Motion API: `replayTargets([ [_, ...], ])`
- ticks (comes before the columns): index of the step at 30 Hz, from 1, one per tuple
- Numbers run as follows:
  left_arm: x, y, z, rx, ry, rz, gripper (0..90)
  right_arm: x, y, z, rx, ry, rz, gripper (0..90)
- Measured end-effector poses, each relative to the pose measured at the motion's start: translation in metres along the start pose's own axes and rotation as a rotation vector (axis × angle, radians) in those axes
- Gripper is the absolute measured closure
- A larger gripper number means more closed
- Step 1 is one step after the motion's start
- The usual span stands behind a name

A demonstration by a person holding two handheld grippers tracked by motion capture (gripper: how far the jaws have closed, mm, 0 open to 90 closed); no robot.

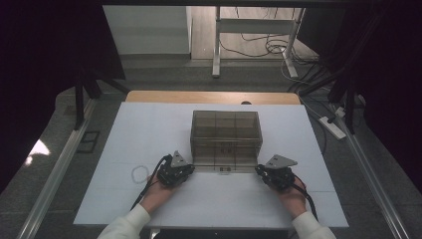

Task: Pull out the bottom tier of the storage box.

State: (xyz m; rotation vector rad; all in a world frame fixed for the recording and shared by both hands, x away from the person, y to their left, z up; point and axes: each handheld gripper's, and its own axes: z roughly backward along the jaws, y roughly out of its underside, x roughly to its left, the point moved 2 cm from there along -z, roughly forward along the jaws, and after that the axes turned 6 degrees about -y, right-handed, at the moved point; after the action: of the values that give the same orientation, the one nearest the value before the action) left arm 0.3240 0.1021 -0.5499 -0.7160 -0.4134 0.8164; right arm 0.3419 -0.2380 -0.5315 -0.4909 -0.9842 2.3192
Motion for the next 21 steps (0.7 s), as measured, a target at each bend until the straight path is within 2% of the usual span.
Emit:
replayTargets([
  [21, -0.0041, 0.0052, 0.0077, 0.006, 0.016, 0.002, 81.8, 0.0087, 0.003, 0.0076, -0.005, -0.011, -0.005, 79.3],
])
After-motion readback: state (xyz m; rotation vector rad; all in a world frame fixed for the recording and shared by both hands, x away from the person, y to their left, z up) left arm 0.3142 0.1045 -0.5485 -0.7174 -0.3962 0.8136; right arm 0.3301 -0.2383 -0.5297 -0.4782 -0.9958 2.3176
